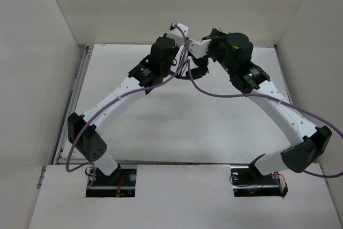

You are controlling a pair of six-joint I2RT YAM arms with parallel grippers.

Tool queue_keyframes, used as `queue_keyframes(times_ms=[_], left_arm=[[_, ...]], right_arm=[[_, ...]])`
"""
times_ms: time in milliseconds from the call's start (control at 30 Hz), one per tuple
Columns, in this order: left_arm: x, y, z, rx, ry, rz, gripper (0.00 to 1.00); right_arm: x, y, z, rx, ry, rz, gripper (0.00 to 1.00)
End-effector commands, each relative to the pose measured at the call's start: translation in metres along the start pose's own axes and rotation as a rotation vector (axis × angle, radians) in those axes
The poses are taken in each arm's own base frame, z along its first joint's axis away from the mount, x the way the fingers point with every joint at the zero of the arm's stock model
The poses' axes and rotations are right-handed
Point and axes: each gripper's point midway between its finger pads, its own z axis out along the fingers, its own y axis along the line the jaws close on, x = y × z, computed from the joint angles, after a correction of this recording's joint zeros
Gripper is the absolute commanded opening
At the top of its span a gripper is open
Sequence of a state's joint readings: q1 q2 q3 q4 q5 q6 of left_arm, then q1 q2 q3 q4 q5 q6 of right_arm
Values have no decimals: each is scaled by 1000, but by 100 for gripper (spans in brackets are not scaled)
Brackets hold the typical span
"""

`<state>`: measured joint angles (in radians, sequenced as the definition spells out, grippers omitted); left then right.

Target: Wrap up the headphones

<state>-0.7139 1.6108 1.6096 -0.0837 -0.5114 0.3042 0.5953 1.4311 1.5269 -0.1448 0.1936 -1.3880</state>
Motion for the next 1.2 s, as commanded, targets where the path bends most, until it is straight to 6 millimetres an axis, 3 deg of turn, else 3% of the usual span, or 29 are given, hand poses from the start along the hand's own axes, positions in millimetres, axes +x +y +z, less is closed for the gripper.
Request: queue_keyframes(times_ms=[0,200,467,700,933,1167], left_arm=[[-48,-10,-47,111,-134,-79,0],[-41,-19,-62,195,-115,-106,0],[-41,-36,-85,341,-124,-107,0],[-36,-63,-115,532,-122,-85,0],[-46,-61,-125,580,-147,-88,0],[-52,-57,-130,595,-159,-101,0]], right_arm=[[16,-42,-13,143,-2,103,0],[25,-31,-15,67,-76,294,0],[15,-22,-19,-100,-208,556,0],[3,-16,-21,-200,-291,705,2],[-1,19,-25,-341,-302,755,6],[15,42,-25,-428,-289,848,21]])
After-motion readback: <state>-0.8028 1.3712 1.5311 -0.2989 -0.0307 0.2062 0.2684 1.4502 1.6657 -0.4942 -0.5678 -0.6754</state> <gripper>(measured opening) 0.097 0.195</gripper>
